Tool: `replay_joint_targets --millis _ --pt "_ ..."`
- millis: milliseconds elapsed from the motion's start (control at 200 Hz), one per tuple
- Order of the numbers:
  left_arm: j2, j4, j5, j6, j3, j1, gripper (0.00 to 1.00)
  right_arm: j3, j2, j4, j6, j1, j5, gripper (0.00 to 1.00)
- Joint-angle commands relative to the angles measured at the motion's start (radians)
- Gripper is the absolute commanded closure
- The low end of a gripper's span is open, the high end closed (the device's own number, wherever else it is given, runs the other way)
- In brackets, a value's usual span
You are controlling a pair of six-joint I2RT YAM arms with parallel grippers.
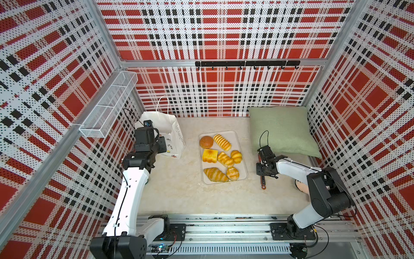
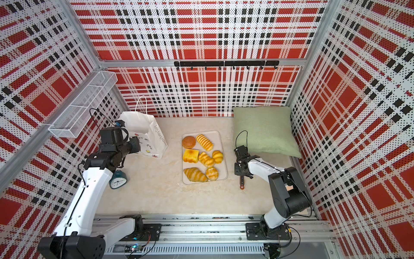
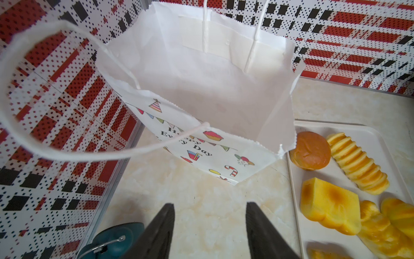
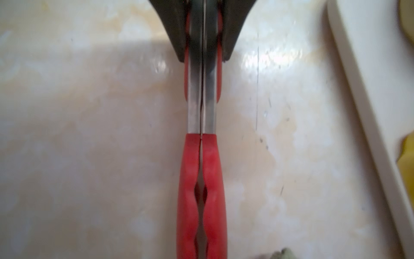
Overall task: Pack bread into a paper bag
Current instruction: Pick up the clamp from the center of the board.
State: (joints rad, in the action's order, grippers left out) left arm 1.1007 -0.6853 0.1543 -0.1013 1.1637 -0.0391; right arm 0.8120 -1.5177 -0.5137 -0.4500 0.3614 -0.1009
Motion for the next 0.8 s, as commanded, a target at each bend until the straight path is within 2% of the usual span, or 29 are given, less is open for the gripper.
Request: replay_joint_targets --millis 0,210,301,361,486,596,651,706,797 --pt "-0.046 -0.012 0.082 -0.029 0.002 -0.013 0.44 -0.015 0.145 -0.115 -0.02 0.012 0.11 0.95" --pt "-0.128 -0.057 0.158 -0.119 0.017 -0.016 0.45 0.034 0.301 -0.246 -0.063 0.15 0.22 0.94" --pt "-0.179 -0.082 0.186 -0.156 0.021 -0.014 0.45 0.044 0.344 -0.271 -0.081 0.165 0.313 0.93" --pt "-0.202 -0.092 0.165 -0.158 0.018 -0.015 0.41 0.034 0.369 -0.293 -0.086 0.165 0.343 0.91" --pt "-0.155 -0.1 0.078 -0.137 -0.001 -0.003 0.41 -0.011 0.393 -0.338 -0.084 0.165 0.231 0.94" --pt "-0.076 -0.075 -0.021 -0.124 -0.016 0.004 0.47 -0.048 0.362 -0.315 -0.096 0.127 0.159 0.97" --pt "-0.058 -0.071 -0.053 -0.121 -0.007 0.008 0.49 -0.057 0.349 -0.297 -0.178 0.1 0.1 0.98" --pt "-0.066 -0.071 -0.055 -0.111 0.007 0.011 0.49 -0.042 0.336 -0.281 -0.2 0.059 0.115 1.0" --pt "-0.079 -0.076 0.022 -0.077 0.027 0.038 0.48 0.006 0.35 -0.252 -0.228 0.043 0.043 1.0"
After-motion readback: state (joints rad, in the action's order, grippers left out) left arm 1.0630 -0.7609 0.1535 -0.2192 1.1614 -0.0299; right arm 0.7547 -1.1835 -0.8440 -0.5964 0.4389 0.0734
